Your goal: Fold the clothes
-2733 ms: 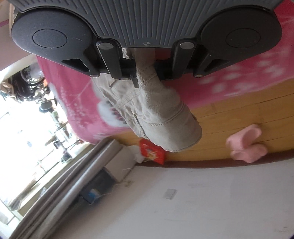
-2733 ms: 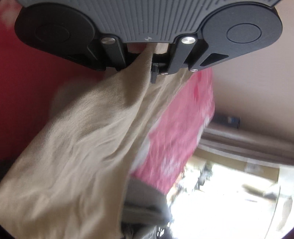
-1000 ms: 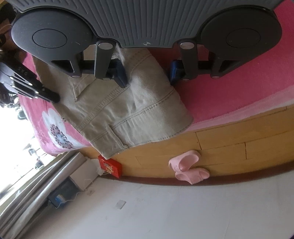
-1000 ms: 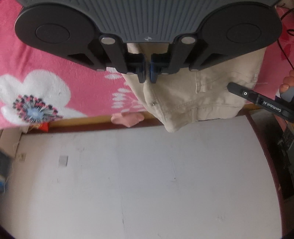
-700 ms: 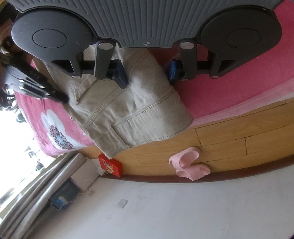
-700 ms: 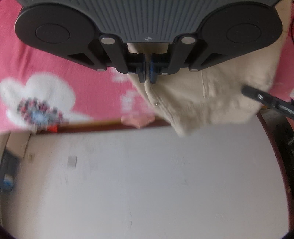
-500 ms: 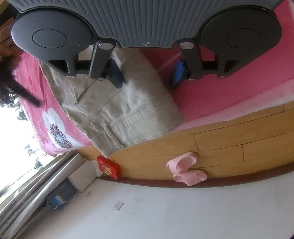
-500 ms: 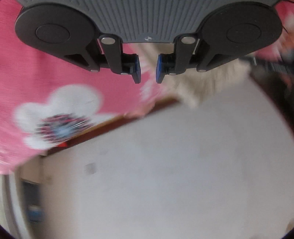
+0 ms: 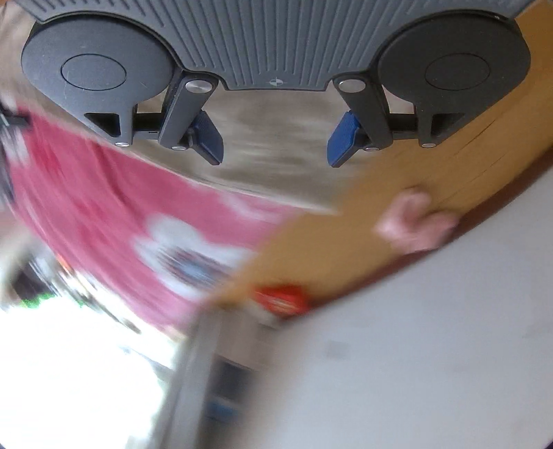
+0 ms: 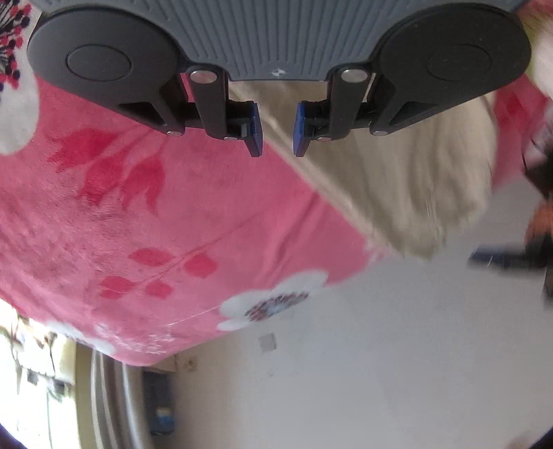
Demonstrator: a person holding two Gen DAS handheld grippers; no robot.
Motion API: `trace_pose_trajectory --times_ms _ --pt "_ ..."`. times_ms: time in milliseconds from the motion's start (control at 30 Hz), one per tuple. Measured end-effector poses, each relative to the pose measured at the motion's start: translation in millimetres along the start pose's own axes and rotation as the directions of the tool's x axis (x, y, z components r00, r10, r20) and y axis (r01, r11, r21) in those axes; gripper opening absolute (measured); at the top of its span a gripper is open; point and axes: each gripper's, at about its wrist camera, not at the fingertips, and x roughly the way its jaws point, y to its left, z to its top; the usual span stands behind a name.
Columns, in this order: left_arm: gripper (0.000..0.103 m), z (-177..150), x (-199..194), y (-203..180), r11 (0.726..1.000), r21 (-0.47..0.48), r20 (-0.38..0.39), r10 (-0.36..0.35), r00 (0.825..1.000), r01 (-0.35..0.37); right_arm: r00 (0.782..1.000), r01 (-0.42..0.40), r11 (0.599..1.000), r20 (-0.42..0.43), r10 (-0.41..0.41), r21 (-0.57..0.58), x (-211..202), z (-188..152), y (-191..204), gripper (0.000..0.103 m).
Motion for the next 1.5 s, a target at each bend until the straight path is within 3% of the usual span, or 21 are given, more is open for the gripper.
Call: trace_pose_trajectory --times_ms 100,167,233,333,367,400,533,633,700,967,1067,1333,1367,1433,1500 --pt "0.066 -7.6 27.1 -49.6 0.972 0.216 -0.034 -0.081 0.996 0.087 1.0 0.026 0.995 -0.006 -0.026 -0.097 9.6 -7.9 18.1 0.022" --pt "0.066 -12.7 45.1 -82.6 0.924 0.353 -0.066 -0.13 0.989 0.145 0.999 0.037 0.99 -0.02 -0.04 -0.133 15.4 -10.8 23.4 0.022" --pt "0.066 -18.2 61.8 -112.2 0.859 0.473 -0.101 -0.166 0.981 0.195 0.997 0.046 0.985 -0.06 -0.056 -0.164 25.5 -14.0 23.2 0.022" --pt "0.065 -33.2 74.4 -126.6 0.796 0.575 -0.105 -0.159 0.982 0.19 0.991 0.081 0.97 -0.081 -0.103 -0.231 32.9 -18.9 25.6 0.026" --pt "0.065 -36.4 77.5 -130.3 0.781 0.598 -0.101 -0.153 0.983 0.183 0.991 0.086 0.969 -0.08 -0.107 -0.231 33.6 -19.6 24.8 0.031" --pt "0.065 -38.7 79.3 -132.3 0.77 0.613 -0.097 -0.149 0.984 0.177 0.991 0.091 0.969 -0.079 -0.112 -0.232 34.3 -20.3 23.9 0.036" --pt "0.066 -46.6 84.8 -139.7 0.734 0.662 -0.081 -0.132 0.988 0.152 0.991 0.09 0.968 -0.078 -0.111 -0.233 33.8 -23.6 23.4 0.037" --pt "0.066 -47.9 87.2 -141.0 0.731 0.667 -0.073 -0.129 0.989 0.144 0.991 0.086 0.968 -0.077 -0.106 -0.236 32.6 -26.1 23.9 0.028" --pt "0.066 -48.5 87.3 -141.0 0.733 0.665 -0.068 -0.13 0.989 0.142 0.99 0.099 0.96 -0.068 -0.121 -0.263 31.2 -27.4 28.6 0.016" --pt "0.066 -51.5 88.1 -145.5 0.731 0.675 -0.026 -0.112 0.993 0.1 0.981 0.175 0.91 -0.013 -0.195 -0.376 32.5 -32.4 46.8 0.002" --pt "0.066 -49.6 90.5 -147.4 0.726 0.682 -0.013 -0.104 0.994 0.085 0.977 0.208 0.916 0.032 -0.21 -0.344 25.3 -27.5 46.0 0.002" --pt "0.067 -46.6 100.1 -147.8 0.742 0.666 -0.01 -0.096 0.995 0.078 0.974 0.221 0.937 0.012 -0.226 -0.27 49.6 -33.5 29.7 0.004" --pt "0.067 -46.6 101.1 -147.5 0.748 0.659 -0.01 -0.095 0.995 0.078 0.975 0.22 0.951 0.024 -0.22 -0.219 49.1 -33.8 24.6 0.007" --pt "0.067 -46.3 102.8 -146.8 0.761 0.645 -0.01 -0.095 0.995 0.079 0.977 0.209 0.975 0.047 -0.206 -0.079 43.3 -31.5 9.2 0.023" --pt "0.067 -46.0 103.4 -147.1 0.763 0.642 -0.011 -0.093 0.996 0.078 0.962 0.251 0.962 0.082 -0.26 0.104 25.9 -31.4 -12.6 0.029"
